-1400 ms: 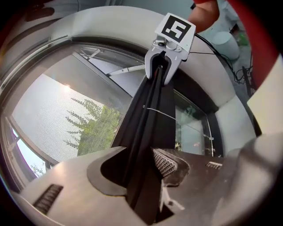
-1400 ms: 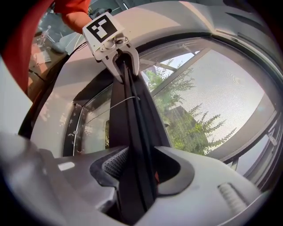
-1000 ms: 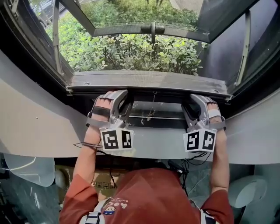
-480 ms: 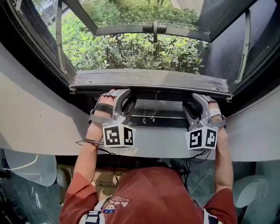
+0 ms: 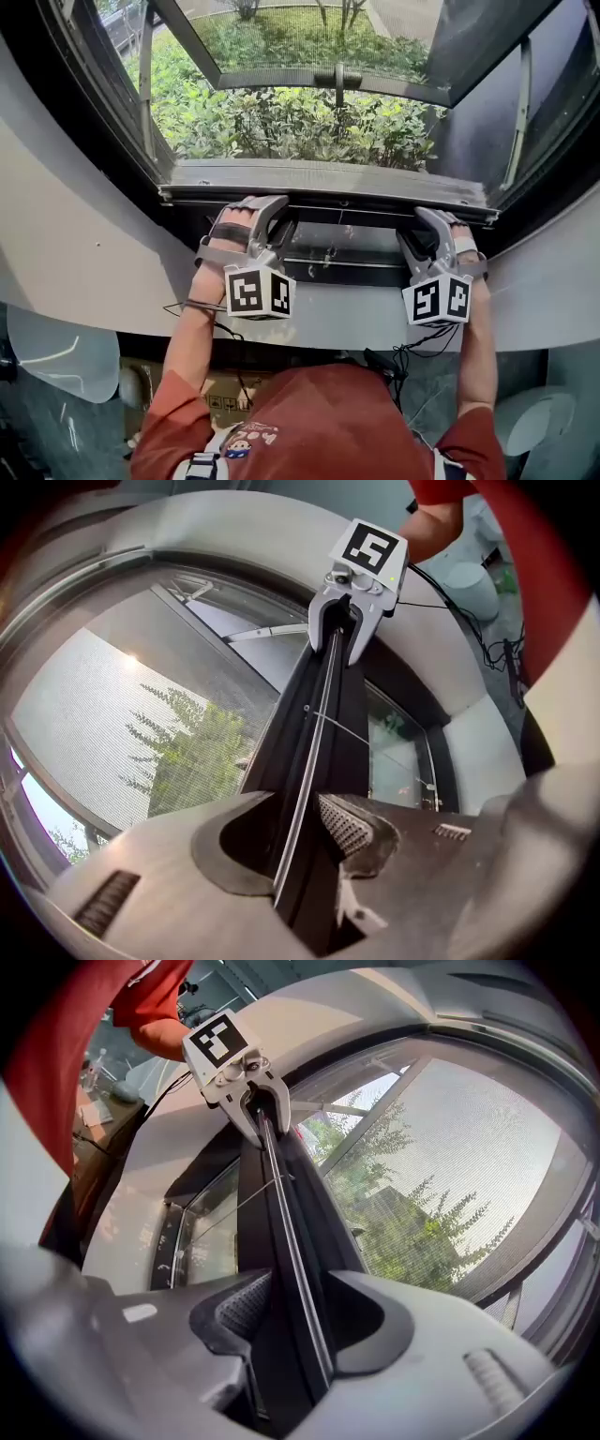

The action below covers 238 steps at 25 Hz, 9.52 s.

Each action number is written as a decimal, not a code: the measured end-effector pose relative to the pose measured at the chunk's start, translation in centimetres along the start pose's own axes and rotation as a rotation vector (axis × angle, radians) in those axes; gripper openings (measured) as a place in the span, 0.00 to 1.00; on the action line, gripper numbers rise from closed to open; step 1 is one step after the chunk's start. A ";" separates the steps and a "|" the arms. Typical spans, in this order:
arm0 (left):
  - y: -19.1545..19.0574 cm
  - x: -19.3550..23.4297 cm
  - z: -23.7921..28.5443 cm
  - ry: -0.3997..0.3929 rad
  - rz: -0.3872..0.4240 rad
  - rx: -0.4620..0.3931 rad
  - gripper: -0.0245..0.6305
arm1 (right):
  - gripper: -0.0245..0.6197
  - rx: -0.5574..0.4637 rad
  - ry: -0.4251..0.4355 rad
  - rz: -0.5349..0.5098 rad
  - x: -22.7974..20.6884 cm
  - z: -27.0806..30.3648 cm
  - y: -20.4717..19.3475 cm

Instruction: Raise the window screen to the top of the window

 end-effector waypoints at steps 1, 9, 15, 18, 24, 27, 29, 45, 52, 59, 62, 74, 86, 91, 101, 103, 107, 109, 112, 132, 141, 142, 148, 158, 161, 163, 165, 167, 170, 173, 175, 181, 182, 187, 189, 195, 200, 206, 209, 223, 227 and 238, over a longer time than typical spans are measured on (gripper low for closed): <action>0.0 0.2 0.0 0.008 -0.001 0.000 0.23 | 0.34 0.001 -0.010 -0.009 -0.2 0.0 0.0; 0.9 3.0 0.1 0.124 0.009 -0.025 0.14 | 0.17 -0.003 -0.172 -0.059 -2.9 -1.4 1.1; 1.0 3.5 0.4 0.183 0.097 -0.023 0.12 | 0.12 0.128 -0.249 -0.193 -3.3 -1.0 1.0; 1.0 3.7 0.5 0.202 0.139 -0.016 0.12 | 0.11 0.159 -0.269 -0.215 -3.5 -1.1 1.2; 1.5 4.6 0.5 0.253 0.198 0.005 0.11 | 0.10 0.177 -0.307 -0.227 -4.3 -1.6 1.6; 1.9 5.3 0.5 0.293 0.221 0.017 0.11 | 0.11 0.194 -0.333 -0.240 -5.0 -1.9 2.0; 2.1 5.8 0.5 0.302 0.227 0.019 0.11 | 0.11 0.210 -0.345 -0.255 -5.4 -2.1 2.2; 3.2 9.1 0.5 0.323 0.425 0.064 0.10 | 0.10 0.343 -0.418 -0.394 -8.1 -3.6 3.9; 3.8 10.2 0.7 0.344 0.432 0.064 0.10 | 0.10 0.365 -0.444 -0.412 -9.3 -4.0 4.3; 4.7 12.7 0.5 0.410 0.426 0.064 0.10 | 0.10 0.372 -0.528 -0.419 -11.3 -5.3 5.5; 5.1 13.7 0.5 0.421 0.433 0.059 0.10 | 0.10 0.366 -0.542 -0.424 -12.1 -5.9 5.9; 6.6 17.2 0.1 0.505 0.428 0.054 0.11 | 0.10 0.357 -0.613 -0.448 -14.9 -7.8 7.5; 7.9 21.0 -0.2 0.585 0.426 0.042 0.11 | 0.10 0.368 -0.698 -0.454 -17.9 -9.7 9.5; 8.4 22.0 -0.2 0.592 0.434 0.042 0.11 | 0.11 0.372 -0.711 -0.466 -18.8 -10.2 9.8; 10.2 25.4 -0.3 0.661 0.440 0.031 0.11 | 0.11 0.357 -0.761 -0.470 -21.5 -12.0 11.0; 10.2 25.9 -0.3 0.670 0.445 0.033 0.11 | 0.11 0.359 -0.773 -0.472 -21.9 -12.1 11.3; 10.6 27.0 -0.5 0.694 0.452 0.036 0.12 | 0.11 0.356 -0.804 -0.470 -22.7 -12.7 11.9; 11.0 27.8 -0.6 0.704 0.454 0.036 0.12 | 0.11 0.353 -0.817 -0.470 -23.4 -13.3 12.3; 11.2 28.5 -0.6 0.694 0.449 0.040 0.12 | 0.11 0.359 -0.813 -0.473 -24.0 -13.7 12.7; 13.6 33.8 -0.9 0.805 0.462 0.022 0.13 | 0.09 0.377 -0.905 -0.506 -28.4 -16.9 15.1; 15.6 39.1 -1.4 0.868 0.469 0.031 0.13 | 0.09 0.373 -0.966 -0.513 -32.8 -19.8 17.7; 15.8 39.2 -1.5 0.877 0.469 0.032 0.13 | 0.09 0.372 -0.974 -0.514 -32.9 -20.0 17.7; 16.9 42.2 -1.3 0.895 0.463 0.029 0.13 | 0.09 0.376 -0.990 -0.515 -35.6 -21.6 19.1; 18.4 46.8 -1.5 0.879 0.436 0.049 0.13 | 0.09 0.384 -1.008 -0.518 -39.5 -24.1 21.9; 19.4 48.5 -1.7 0.899 0.437 0.059 0.13 | 0.09 0.389 -1.007 -0.516 -41.0 -24.9 22.3; 20.1 49.8 -1.8 0.925 0.445 0.059 0.13 | 0.09 0.406 -1.017 -0.516 -41.8 -25.7 22.8; 20.4 50.7 -1.8 0.933 0.438 0.054 0.13 | 0.09 0.420 -1.023 -0.516 -42.6 -26.2 23.5; 20.7 51.4 -1.6 0.917 0.422 0.049 0.13 | 0.10 0.428 -1.026 -0.514 -43.5 -26.6 24.1; 21.4 52.9 -1.5 0.932 0.427 0.051 0.13 | 0.10 0.436 -1.030 -0.512 -44.8 -27.3 24.8; 22.1 54.3 -1.6 0.947 0.435 0.053 0.13 | 0.10 0.428 -1.043 -0.518 -46.0 -28.1 25.6; 22.4 55.4 -1.8 0.973 0.448 0.061 0.13 | 0.10 0.419 -1.057 -0.518 -46.7 -28.6 26.0; 23.1 58.2 -2.0 1.034 0.463 0.063 0.13 | 0.10 0.427 -1.071 -0.530 -48.8 -29.8 27.2; 23.2 58.7 -2.1 1.043 0.465 0.067 0.13 | 0.10 0.431 -1.073 -0.532 -49.1 -30.0 27.4; 24.4 61.8 -2.4 1.131 0.478 0.054 0.09 | 0.10 0.430 -1.117 -0.550 -51.3 -31.4 28.7; 24.9 62.6 -2.3 1.125 0.465 0.070 0.09 | 0.11 0.441 -1.136 -0.558 -51.9 -31.8 28.9; 25.2 63.4 -2.4 1.142 0.479 0.082 0.09 | 0.11 0.420 -1.153 -0.547 -52.9 -32.3 29.4; 25.1 63.4 -2.5 1.152 0.474 0.067 0.09 | 0.11 0.401 -1.163 -0.540 -52.9 -32.3 29.5; 25.2 63.4 -2.5 1.157 0.470 0.062 0.09 | 0.12 0.429 -1.158 -0.582 -52.8 -32.5 29.5; 25.2 63.4 -2.5 1.153 0.462 0.060 0.09 | 0.12 0.423 -1.165 -0.573 -52.9 -32.6 29.6; 24.7 61.0 -2.5 1.132 0.421 0.013 0.17 | 0.19 0.337 -1.147 -0.631 -50.2 -30.5 29.4; 23.8 59.5 -2.7 1.128 0.410 -0.015 0.20 | 0.20 0.297 -1.129 -0.617 -49.0 -29.5 28.6; 22.1 53.4 -2.0 1.055 0.362 -0.103 0.21 | 0.20 0.233 -1.081 -0.619 -45.1 -26.3 27.0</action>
Point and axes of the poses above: the fingertips, and each gripper's own axes: z forward along the fingers, x to its left, y out of its top, the point moved 2 cm from there along -z, backward along the fingers, and after that the axes turned 14 degrees about y, right-handed, at the moved point
